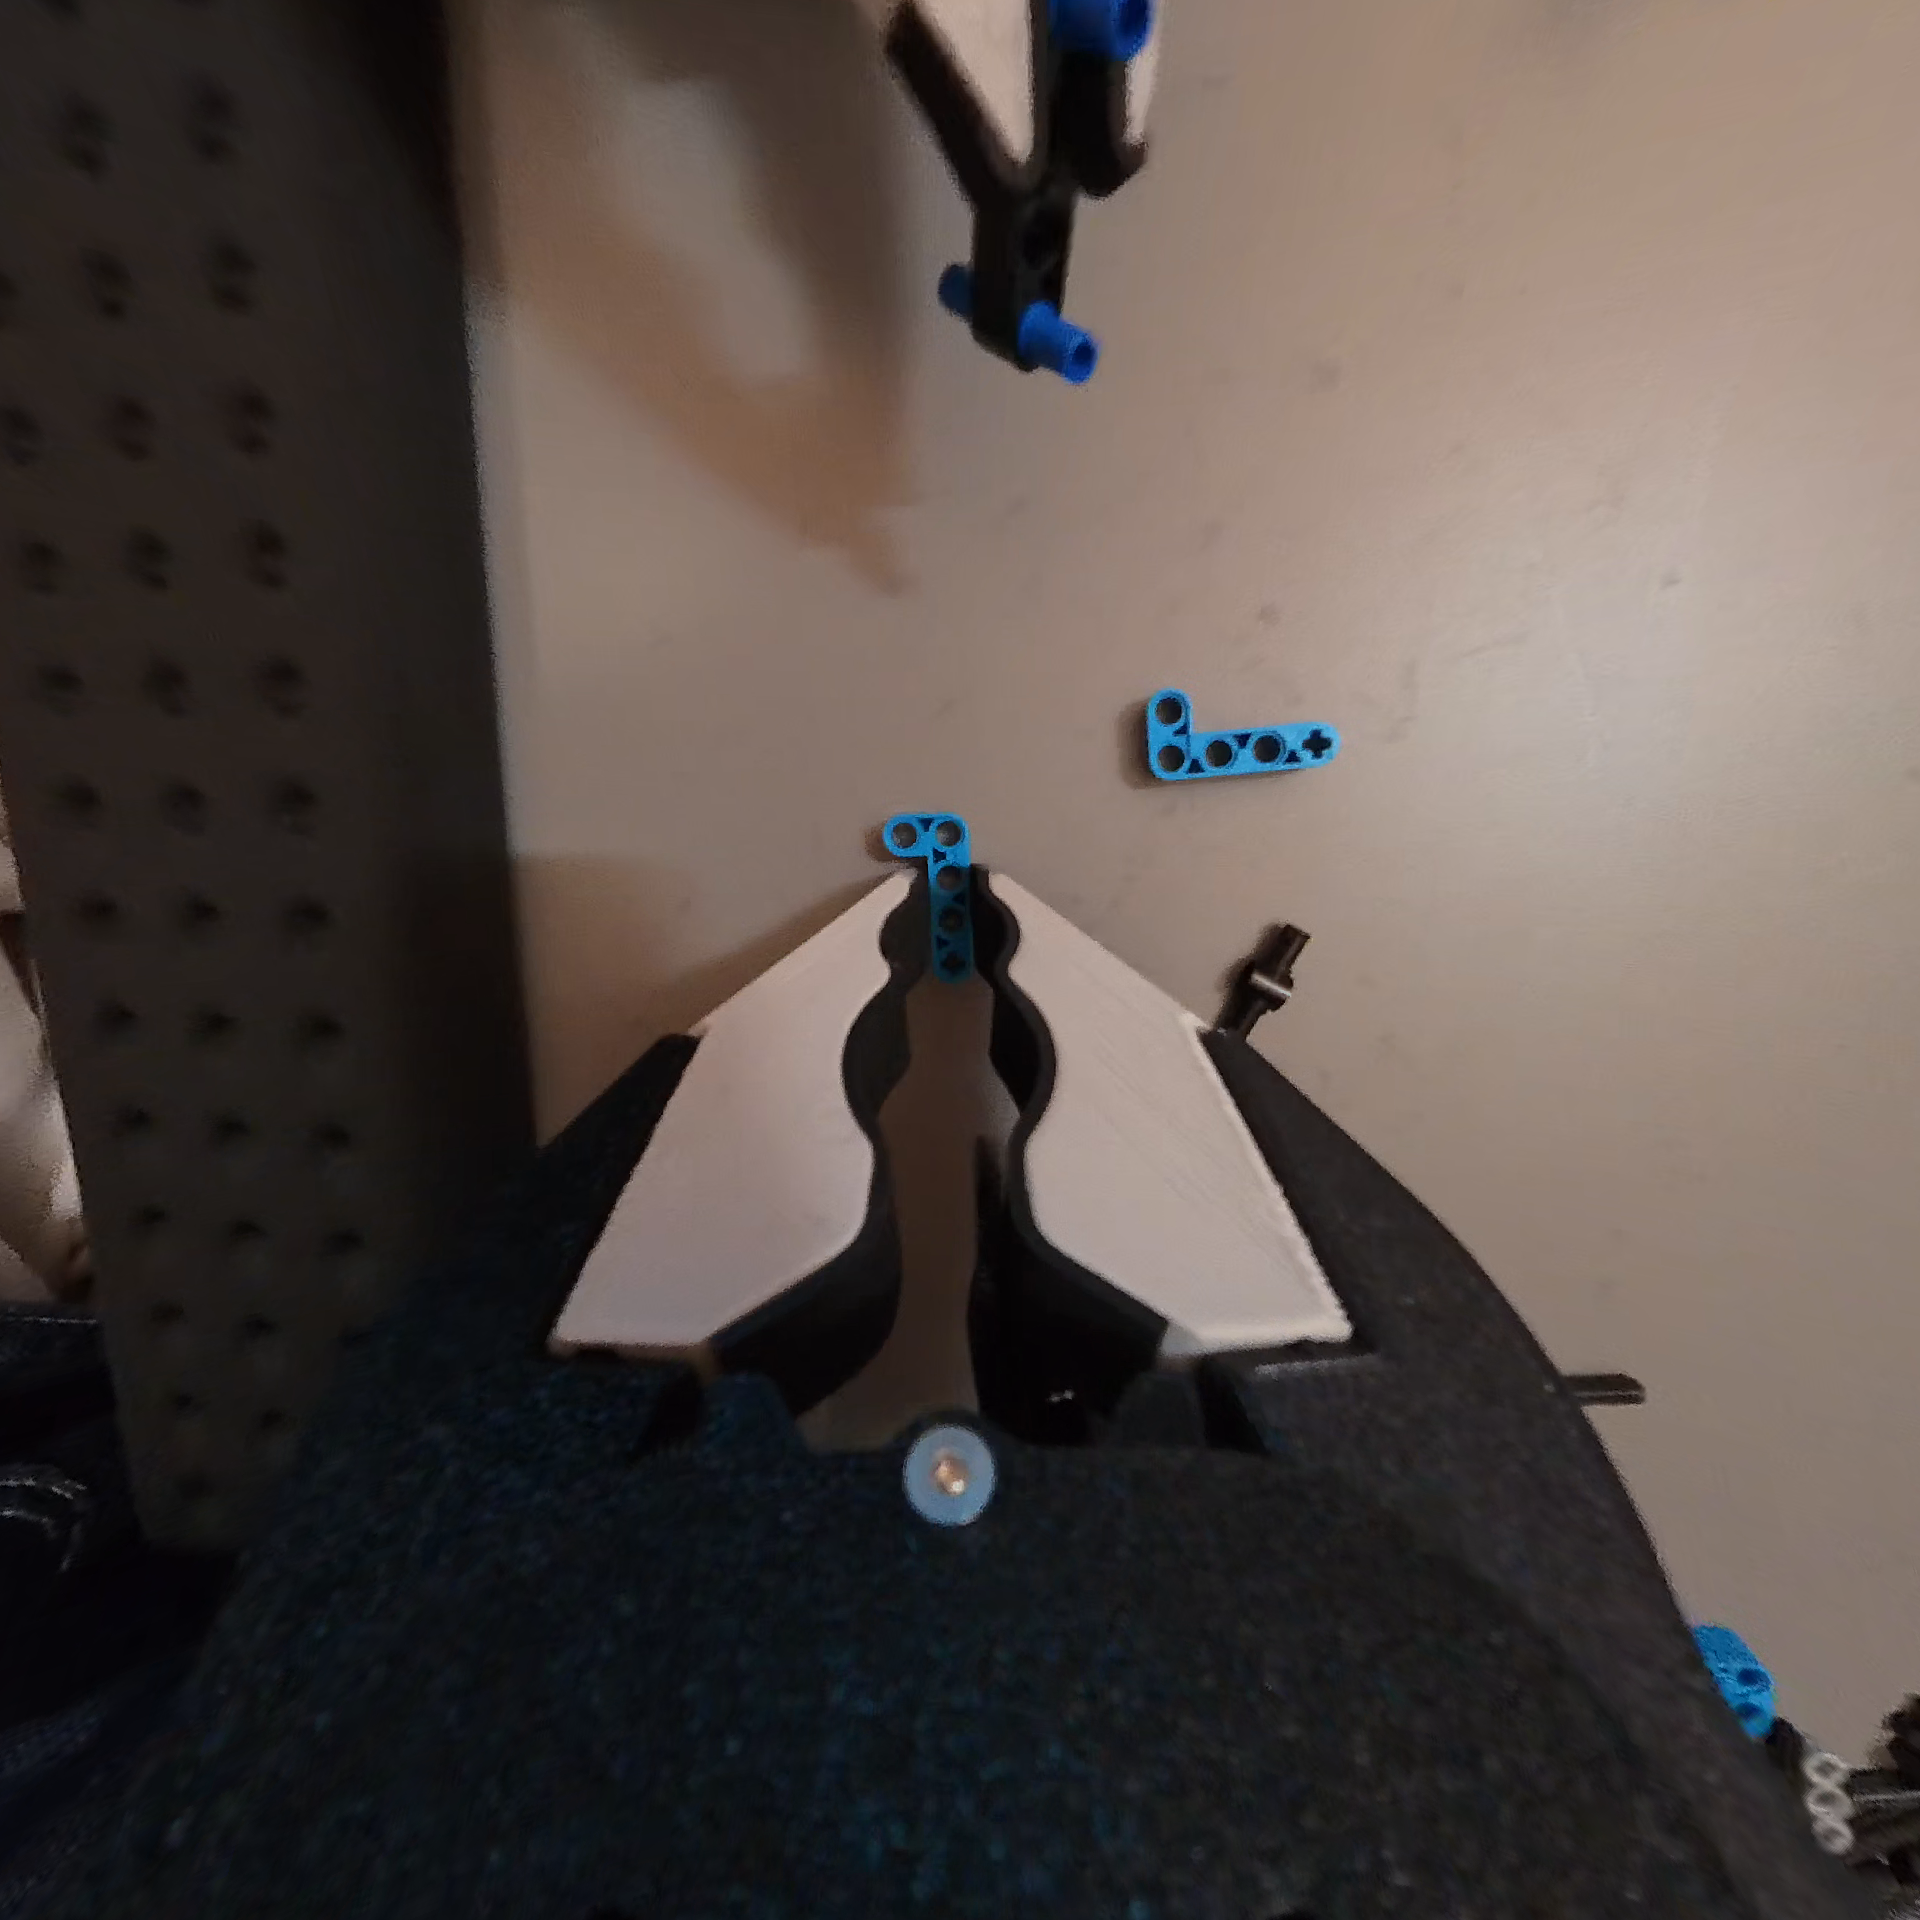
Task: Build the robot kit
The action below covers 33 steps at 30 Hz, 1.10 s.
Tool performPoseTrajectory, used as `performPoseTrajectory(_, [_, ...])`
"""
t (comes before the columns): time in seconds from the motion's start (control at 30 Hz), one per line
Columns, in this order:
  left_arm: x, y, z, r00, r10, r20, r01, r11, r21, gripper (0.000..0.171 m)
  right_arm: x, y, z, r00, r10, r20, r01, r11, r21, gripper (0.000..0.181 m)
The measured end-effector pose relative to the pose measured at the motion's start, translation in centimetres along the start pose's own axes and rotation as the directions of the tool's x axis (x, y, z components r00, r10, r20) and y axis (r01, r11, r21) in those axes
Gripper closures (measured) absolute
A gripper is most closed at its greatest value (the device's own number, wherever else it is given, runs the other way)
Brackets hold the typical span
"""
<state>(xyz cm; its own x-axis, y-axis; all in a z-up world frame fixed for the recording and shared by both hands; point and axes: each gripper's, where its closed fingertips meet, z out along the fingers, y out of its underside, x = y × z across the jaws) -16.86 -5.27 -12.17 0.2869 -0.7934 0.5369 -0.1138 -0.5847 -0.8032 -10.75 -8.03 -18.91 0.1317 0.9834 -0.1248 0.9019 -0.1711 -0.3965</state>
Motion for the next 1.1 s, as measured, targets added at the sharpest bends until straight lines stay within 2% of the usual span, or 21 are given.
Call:
performPoseTrajectory(0.1, [0.4, -0.2, -0.1, 1.0, 0.014, -0.016, -0.014, 1.0, 0.014, 0.164, 0.3, 0.2, -0.1, 1.0, 0.002, -0.012, -0.002, 1.0, -0.002, 0.172])
performPoseTrajectory(0.13, [0.6, -0.3, -0.1, 1.0, 0.017, -0.026, -0.016, 1.0, 0.016, 0.164, 0.1, -0.2, -0.2, 1.0, 0.003, 0.001, -0.003, 1.0, 0.026, 0.16])
performPoseTrajectory(0.27, [1.3, -0.7, -0.3, 0.998, 0.041, -0.053, -0.039, 0.998, 0.043, 0.165, 0.1, -3.3, -2.4, 0.999, 0.017, 0.045, -0.027, 0.971, 0.238, 0.158])
performPoseTrajectory(0.4, [2.2, -1.5, -0.7, 0.994, 0.041, -0.104, -0.031, 0.995, 0.094, 0.165, -0.6, -8.0, -4.7, 0.991, -0.002, 0.134, -0.07, 0.845, 0.529, 0.158])
performPoseTrajectory(0.47, [2.5, -1.8, -1.0, 0.991, 0.03, -0.133, -0.016, 0.994, 0.11, 0.165, -0.4, -8.8, -5.0, 0.988, 0.006, 0.154, -0.095, 0.81, 0.579, 0.164])
performPoseTrajectory(0.53, [2.7, -1.8, -1.0, 0.988, 0.023, -0.151, -0.006, 0.993, 0.114, 0.165, -0.7, -9.5, -5.4, 0.972, 0.005, 0.233, -0.153, 0.767, 0.623, 0.168])
performPoseTrajectory(0.7, [3.2, -2.2, -1.3, 0.983, 0.017, -0.184, 0.008, 0.991, 0.134, 0.165, -1.4, -10.0, -5.4, 0.899, -0.016, 0.438, -0.301, 0.704, 0.643, 0.174])
performPoseTrajectory(0.8, [2.6, -2.5, -1.5, 0.987, -0.007, -0.159, 0.032, 0.988, 0.154, 0.163, -0.8, -10.4, -5.4, 0.893, 0.017, 0.449, -0.338, 0.684, 0.646, 0.175])
performPoseTrajectory(0.87, [2.2, -3.3, -2.0, 0.988, -0.03, -0.153, 0.06, 0.978, 0.2, 0.156, 0.0, -10.8, -5.8, 0.865, 0.062, 0.498, -0.423, 0.624, 0.657, 0.175])
performPoseTrajectory(0.97, [1.5, -4.4, -3.0, 0.983, -0.076, -0.169, 0.12, 0.956, 0.267, 0.155, 0.8, -11.3, -6.1, 0.808, 0.105, 0.58, -0.533, 0.549, 0.643, 0.176])
performPoseTrajectory(1.1, [1.5, -4.8, -3.4, 0.975, -0.1, -0.2, 0.156, 0.945, 0.287, 0.156, 0.0, -11.9, -6.2, 0.81, 0.083, 0.581, -0.522, 0.554, 0.649, 0.175])
